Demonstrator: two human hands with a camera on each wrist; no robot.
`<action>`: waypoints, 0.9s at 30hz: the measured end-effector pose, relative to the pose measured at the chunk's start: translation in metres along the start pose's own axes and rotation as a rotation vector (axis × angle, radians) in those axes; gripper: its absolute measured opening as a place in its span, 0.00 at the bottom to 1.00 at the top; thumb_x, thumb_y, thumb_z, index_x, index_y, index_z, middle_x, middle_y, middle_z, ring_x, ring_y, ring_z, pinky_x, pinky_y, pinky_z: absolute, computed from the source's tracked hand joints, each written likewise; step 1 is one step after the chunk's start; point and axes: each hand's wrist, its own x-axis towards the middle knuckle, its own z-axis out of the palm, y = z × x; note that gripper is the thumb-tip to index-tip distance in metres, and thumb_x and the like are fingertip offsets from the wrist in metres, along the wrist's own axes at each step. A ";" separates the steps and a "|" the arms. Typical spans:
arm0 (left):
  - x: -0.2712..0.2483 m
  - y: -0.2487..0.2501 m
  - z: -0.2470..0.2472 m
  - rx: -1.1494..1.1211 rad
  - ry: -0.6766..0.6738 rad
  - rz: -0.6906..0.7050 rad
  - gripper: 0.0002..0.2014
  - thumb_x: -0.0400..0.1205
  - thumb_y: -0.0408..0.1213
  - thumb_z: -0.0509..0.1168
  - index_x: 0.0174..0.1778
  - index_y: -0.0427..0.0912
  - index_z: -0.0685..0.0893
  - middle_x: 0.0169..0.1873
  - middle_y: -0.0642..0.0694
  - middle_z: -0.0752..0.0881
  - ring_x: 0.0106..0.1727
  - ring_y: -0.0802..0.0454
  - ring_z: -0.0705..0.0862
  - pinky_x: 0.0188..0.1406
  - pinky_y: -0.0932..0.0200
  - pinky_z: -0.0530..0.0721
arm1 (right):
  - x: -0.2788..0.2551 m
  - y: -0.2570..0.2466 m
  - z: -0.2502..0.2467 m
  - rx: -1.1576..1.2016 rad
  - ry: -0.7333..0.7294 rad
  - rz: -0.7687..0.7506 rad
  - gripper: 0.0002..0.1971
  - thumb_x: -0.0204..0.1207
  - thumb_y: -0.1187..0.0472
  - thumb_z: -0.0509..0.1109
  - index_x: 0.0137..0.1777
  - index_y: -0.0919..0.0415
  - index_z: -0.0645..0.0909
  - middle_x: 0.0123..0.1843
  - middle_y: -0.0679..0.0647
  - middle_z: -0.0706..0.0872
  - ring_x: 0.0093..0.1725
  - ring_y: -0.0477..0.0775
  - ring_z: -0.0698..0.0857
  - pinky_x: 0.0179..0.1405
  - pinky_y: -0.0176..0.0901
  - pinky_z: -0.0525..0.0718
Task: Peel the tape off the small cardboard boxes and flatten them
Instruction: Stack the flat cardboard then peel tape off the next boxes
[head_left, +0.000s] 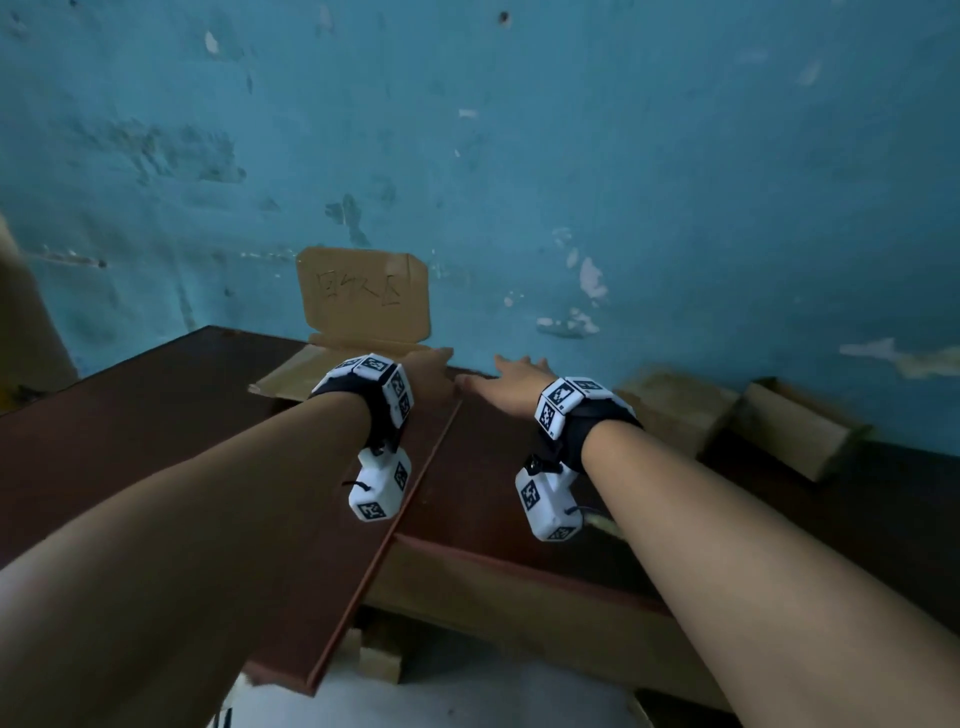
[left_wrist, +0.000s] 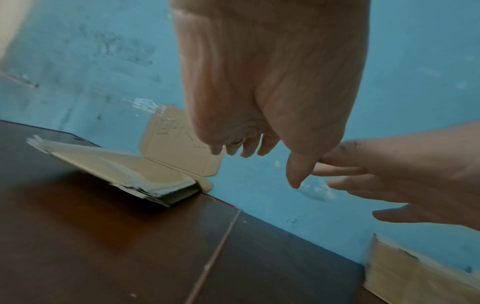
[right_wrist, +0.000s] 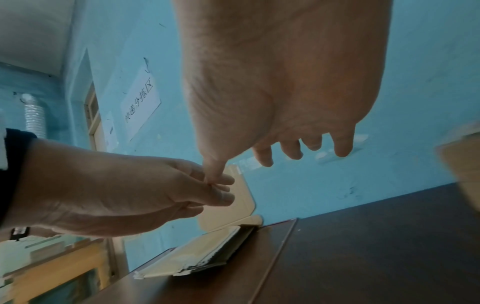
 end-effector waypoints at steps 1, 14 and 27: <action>0.000 0.013 0.005 -0.020 -0.009 0.002 0.33 0.96 0.43 0.61 0.93 0.30 0.60 0.91 0.31 0.67 0.91 0.37 0.70 0.83 0.53 0.65 | -0.005 0.014 -0.002 0.005 0.004 0.018 0.52 0.87 0.21 0.55 1.00 0.54 0.50 0.99 0.69 0.47 0.98 0.74 0.43 0.96 0.70 0.50; 0.001 0.149 0.065 -0.133 -0.047 0.181 0.36 0.94 0.51 0.64 0.94 0.37 0.61 0.92 0.34 0.67 0.91 0.36 0.68 0.87 0.48 0.67 | -0.049 0.161 -0.011 0.131 0.181 0.178 0.51 0.78 0.17 0.60 0.90 0.53 0.73 0.92 0.64 0.74 0.94 0.73 0.66 0.95 0.65 0.60; 0.048 0.206 0.141 -0.383 -0.060 0.069 0.31 0.92 0.39 0.69 0.86 0.26 0.67 0.84 0.28 0.73 0.83 0.29 0.76 0.81 0.43 0.74 | -0.062 0.252 0.018 0.393 0.257 0.342 0.54 0.85 0.29 0.70 1.00 0.53 0.47 0.97 0.64 0.61 0.95 0.69 0.64 0.91 0.60 0.70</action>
